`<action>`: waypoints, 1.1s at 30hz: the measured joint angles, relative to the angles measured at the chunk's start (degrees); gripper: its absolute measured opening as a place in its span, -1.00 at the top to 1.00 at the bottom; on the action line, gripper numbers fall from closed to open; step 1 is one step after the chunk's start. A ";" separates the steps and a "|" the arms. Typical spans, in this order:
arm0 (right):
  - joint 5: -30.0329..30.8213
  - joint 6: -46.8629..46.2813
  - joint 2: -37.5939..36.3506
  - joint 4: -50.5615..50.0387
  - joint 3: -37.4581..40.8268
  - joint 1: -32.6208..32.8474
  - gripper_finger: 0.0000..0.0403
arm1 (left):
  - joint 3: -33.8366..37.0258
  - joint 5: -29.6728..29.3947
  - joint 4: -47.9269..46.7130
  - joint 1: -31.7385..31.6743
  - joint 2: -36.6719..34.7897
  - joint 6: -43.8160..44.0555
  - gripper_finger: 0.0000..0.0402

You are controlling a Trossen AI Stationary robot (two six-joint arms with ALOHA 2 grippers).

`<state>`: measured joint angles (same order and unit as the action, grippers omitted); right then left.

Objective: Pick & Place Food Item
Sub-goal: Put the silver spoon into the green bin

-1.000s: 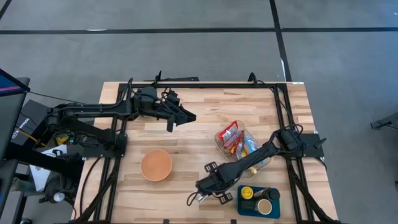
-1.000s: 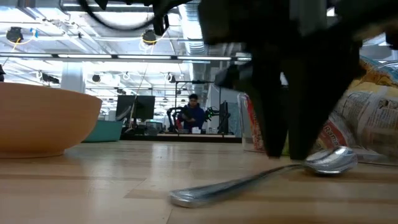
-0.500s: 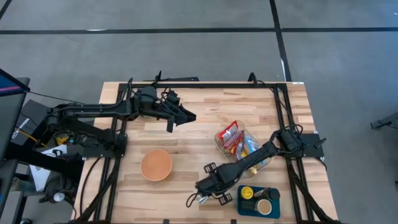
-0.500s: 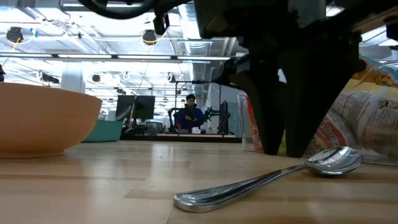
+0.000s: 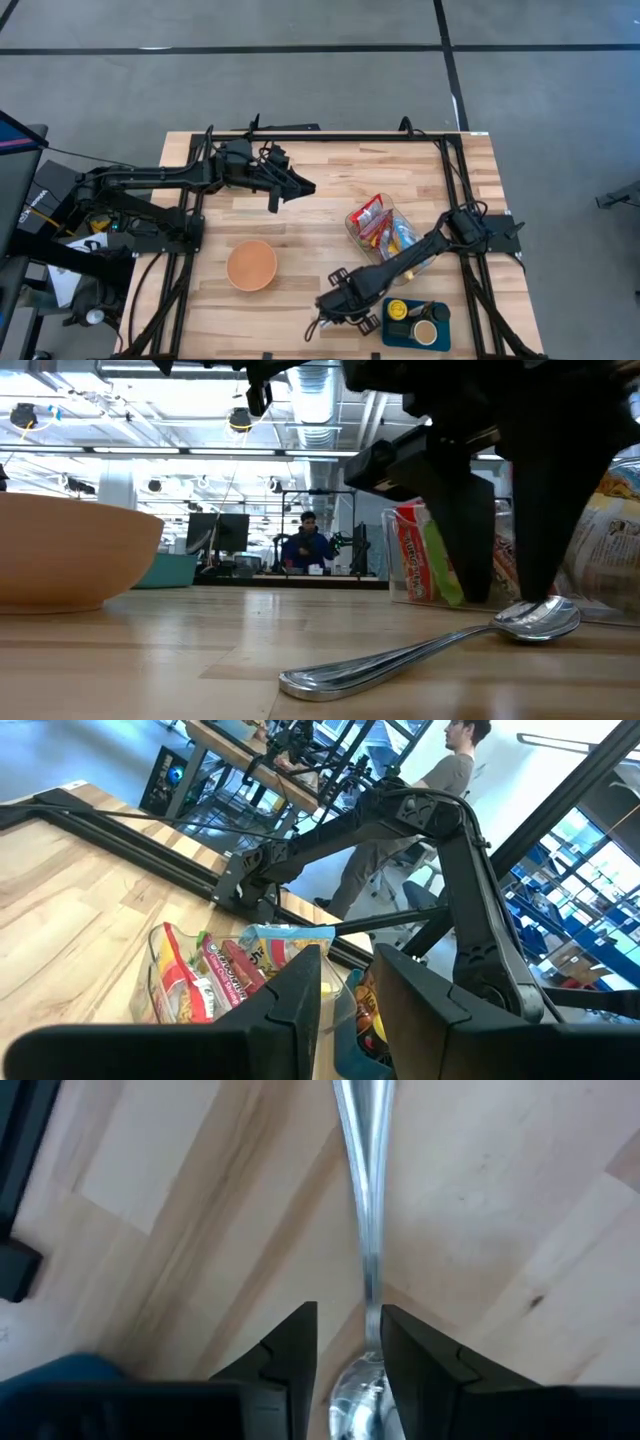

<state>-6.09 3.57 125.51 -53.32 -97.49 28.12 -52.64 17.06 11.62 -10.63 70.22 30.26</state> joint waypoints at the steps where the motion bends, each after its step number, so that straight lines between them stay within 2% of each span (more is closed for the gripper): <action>1: -0.04 0.00 0.00 0.04 0.00 0.02 0.47 | 0.00 0.00 0.00 0.00 0.00 0.00 0.55; 22: 0.55 -3.61 0.33 1.66 2.10 0.04 0.47 | 0.00 0.09 -0.02 0.00 0.00 0.02 0.55; 33: 3.05 -3.63 0.33 1.66 2.10 -0.07 0.47 | 0.00 0.11 -0.02 0.00 0.00 0.02 0.55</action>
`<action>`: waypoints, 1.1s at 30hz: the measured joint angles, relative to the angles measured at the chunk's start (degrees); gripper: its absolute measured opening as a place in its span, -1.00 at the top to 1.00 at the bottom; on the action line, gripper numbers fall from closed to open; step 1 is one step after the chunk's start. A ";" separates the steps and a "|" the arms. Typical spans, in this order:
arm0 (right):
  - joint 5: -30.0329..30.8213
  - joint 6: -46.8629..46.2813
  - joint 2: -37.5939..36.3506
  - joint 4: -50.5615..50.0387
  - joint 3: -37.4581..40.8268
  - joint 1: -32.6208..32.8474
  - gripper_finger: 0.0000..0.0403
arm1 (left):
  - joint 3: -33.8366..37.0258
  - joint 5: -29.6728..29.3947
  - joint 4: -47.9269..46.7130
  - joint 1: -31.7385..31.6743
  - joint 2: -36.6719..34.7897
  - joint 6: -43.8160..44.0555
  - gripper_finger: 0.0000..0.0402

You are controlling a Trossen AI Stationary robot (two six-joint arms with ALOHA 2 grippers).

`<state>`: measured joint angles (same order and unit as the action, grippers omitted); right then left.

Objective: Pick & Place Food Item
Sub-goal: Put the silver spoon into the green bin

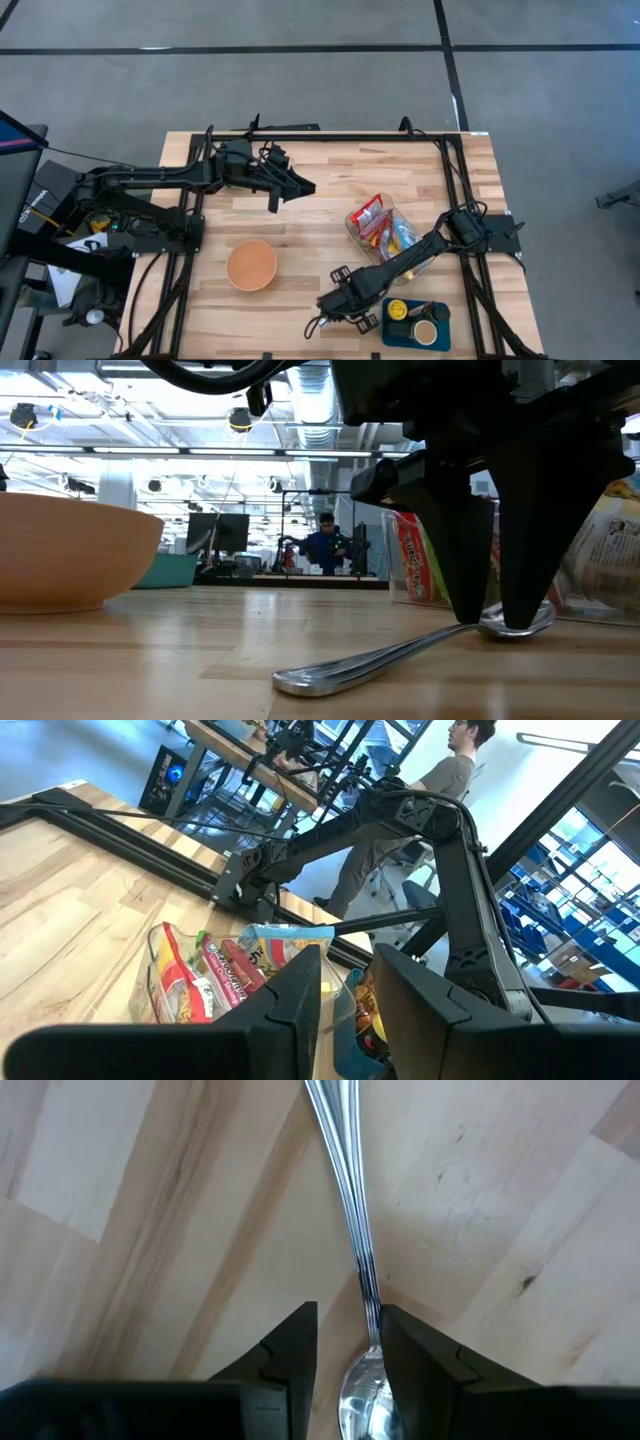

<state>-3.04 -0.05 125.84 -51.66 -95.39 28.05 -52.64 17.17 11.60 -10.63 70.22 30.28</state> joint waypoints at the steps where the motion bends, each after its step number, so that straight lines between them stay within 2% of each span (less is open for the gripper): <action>1: 0.11 0.00 0.00 -0.02 0.00 0.00 0.47 | -0.01 0.00 0.00 0.00 0.00 0.00 0.55; 11: 2.47 0.06 0.00 -0.07 0.04 -0.92 0.47 | 0.00 0.00 0.00 0.00 0.00 0.01 0.55; 20: 7.80 2.23 0.10 -0.13 0.11 -1.02 0.47 | 0.00 0.00 0.02 0.00 0.00 0.01 0.55; 33: 10.64 7.95 0.11 -0.13 0.11 -1.18 0.47 | 0.00 0.00 0.02 0.00 0.00 0.02 0.55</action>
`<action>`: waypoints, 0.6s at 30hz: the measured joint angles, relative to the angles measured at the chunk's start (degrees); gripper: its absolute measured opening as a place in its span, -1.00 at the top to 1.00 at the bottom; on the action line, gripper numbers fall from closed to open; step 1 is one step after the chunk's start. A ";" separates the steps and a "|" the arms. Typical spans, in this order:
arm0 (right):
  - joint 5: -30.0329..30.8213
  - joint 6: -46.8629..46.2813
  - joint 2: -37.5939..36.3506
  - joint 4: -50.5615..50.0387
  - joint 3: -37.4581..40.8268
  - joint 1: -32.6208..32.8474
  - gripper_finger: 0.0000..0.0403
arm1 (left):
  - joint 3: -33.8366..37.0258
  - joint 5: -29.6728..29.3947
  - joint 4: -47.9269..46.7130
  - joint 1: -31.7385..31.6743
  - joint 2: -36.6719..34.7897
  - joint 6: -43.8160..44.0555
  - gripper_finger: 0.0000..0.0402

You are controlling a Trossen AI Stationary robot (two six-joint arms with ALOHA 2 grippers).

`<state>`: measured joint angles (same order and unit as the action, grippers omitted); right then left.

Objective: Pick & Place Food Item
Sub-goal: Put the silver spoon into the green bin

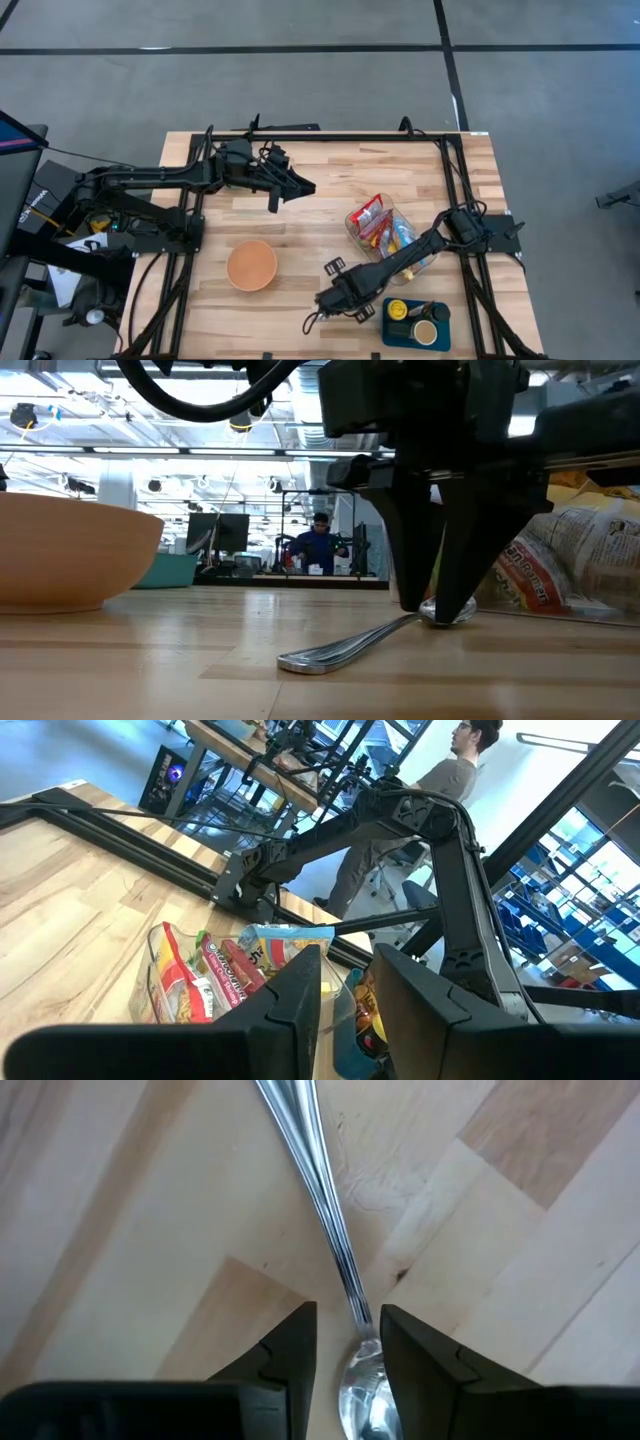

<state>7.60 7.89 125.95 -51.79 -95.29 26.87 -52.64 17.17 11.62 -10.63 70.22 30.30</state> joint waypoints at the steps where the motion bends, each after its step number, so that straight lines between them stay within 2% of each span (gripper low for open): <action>1: 0.00 0.21 0.00 0.00 0.00 0.00 0.47 | 0.00 0.00 0.00 0.00 0.00 0.00 0.55; 14: -0.46 5.07 0.00 0.66 0.00 -0.84 0.47 | 0.00 0.00 0.00 0.00 0.00 0.00 0.55; 18: -2.99 8.09 0.00 1.36 0.00 -1.25 0.47 | 0.00 0.00 0.00 0.00 0.00 0.00 0.55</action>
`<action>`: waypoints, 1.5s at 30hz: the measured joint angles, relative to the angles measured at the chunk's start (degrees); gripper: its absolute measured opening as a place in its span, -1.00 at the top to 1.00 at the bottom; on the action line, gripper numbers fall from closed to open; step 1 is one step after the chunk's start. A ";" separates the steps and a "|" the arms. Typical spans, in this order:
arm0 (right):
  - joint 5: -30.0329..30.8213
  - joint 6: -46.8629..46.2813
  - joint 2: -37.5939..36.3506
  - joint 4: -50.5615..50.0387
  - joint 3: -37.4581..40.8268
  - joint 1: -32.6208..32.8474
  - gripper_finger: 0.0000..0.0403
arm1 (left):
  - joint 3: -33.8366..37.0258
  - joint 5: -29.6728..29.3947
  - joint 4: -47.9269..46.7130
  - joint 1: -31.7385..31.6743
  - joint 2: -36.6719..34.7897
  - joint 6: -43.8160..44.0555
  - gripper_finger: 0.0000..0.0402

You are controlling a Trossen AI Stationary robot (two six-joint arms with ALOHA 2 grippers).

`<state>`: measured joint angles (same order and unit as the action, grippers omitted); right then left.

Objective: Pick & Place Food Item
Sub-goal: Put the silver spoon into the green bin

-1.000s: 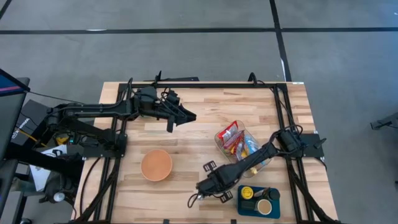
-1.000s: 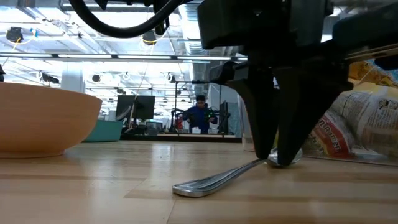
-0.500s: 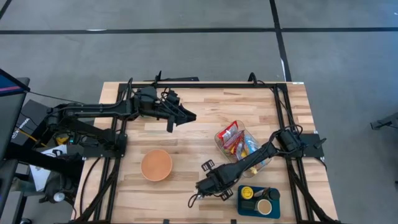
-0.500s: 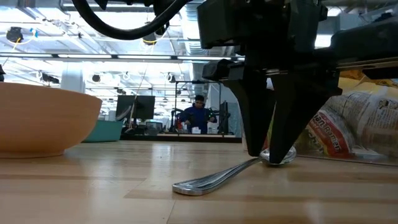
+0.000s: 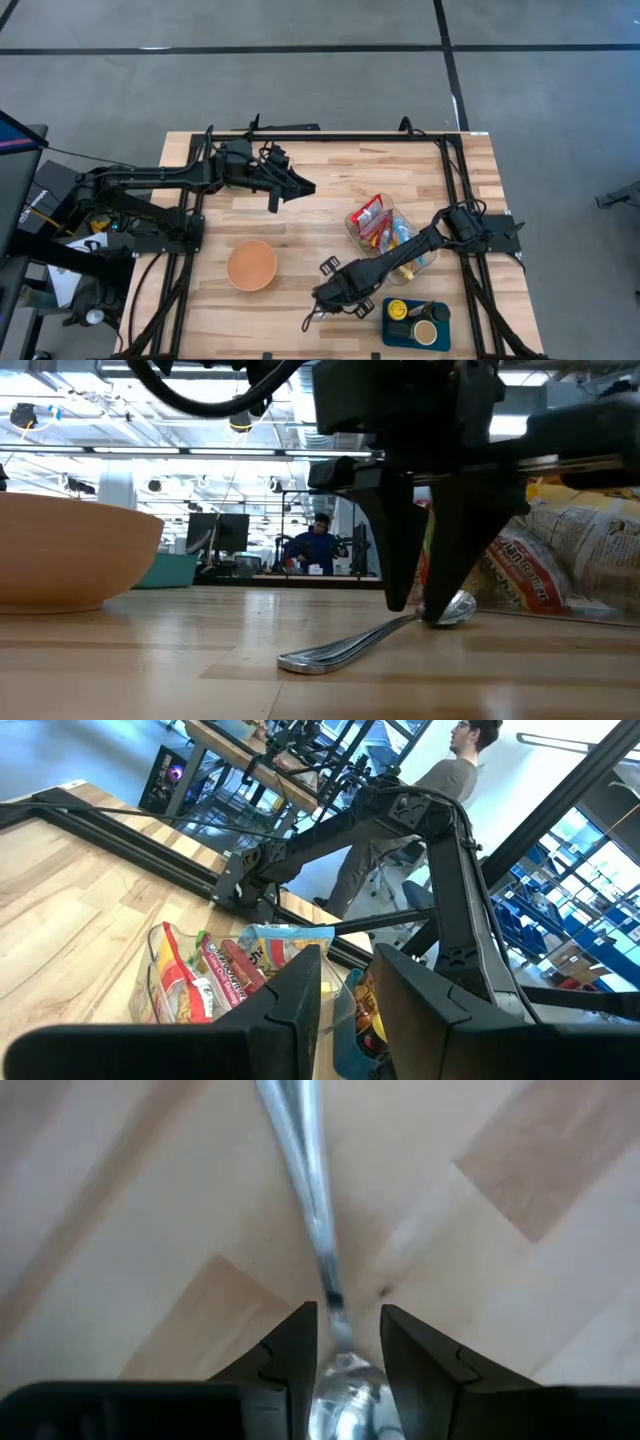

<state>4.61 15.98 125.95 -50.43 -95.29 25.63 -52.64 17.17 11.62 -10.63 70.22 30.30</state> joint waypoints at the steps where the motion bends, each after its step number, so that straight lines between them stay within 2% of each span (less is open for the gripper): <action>1: -0.72 0.57 0.00 0.10 0.00 0.00 0.47 | 0.00 0.00 -0.02 0.00 0.00 0.00 0.55; 22: -1.56 1.17 -0.39 2.82 3.58 0.07 0.48 | -0.01 0.11 0.00 0.01 0.00 0.00 0.55; 37: -1.78 1.12 -0.24 2.53 3.52 0.02 0.94 | 0.00 -0.04 0.00 0.00 0.00 0.00 0.55; 45: -1.78 0.99 -0.22 2.73 3.52 -0.15 0.89 | 0.00 -0.04 0.00 0.00 0.00 0.00 0.55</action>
<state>2.83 16.97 125.73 -47.70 -91.77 25.47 -52.64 17.12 11.62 -10.63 70.22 30.30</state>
